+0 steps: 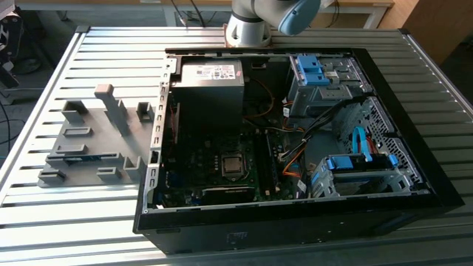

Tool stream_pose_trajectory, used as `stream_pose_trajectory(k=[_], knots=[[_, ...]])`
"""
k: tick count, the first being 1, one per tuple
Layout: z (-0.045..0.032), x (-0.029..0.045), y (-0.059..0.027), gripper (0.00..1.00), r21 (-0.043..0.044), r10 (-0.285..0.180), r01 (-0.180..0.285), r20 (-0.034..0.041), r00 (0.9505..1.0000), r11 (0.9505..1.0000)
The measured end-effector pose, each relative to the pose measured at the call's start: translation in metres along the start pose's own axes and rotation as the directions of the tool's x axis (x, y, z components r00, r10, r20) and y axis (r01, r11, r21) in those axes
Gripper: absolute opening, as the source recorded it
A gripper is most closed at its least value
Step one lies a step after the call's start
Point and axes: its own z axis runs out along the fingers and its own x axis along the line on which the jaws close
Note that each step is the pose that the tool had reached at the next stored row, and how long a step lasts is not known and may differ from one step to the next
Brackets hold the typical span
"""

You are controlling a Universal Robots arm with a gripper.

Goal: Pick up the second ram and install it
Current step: 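Pick up the second ram and move it above second insertion slot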

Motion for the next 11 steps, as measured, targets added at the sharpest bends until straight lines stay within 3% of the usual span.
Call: stream_pose_trajectory(k=[11], knots=[[0.0,0.0,0.0,0.11,-0.0022,-0.1,0.1,-0.0039,0.995,0.995]])
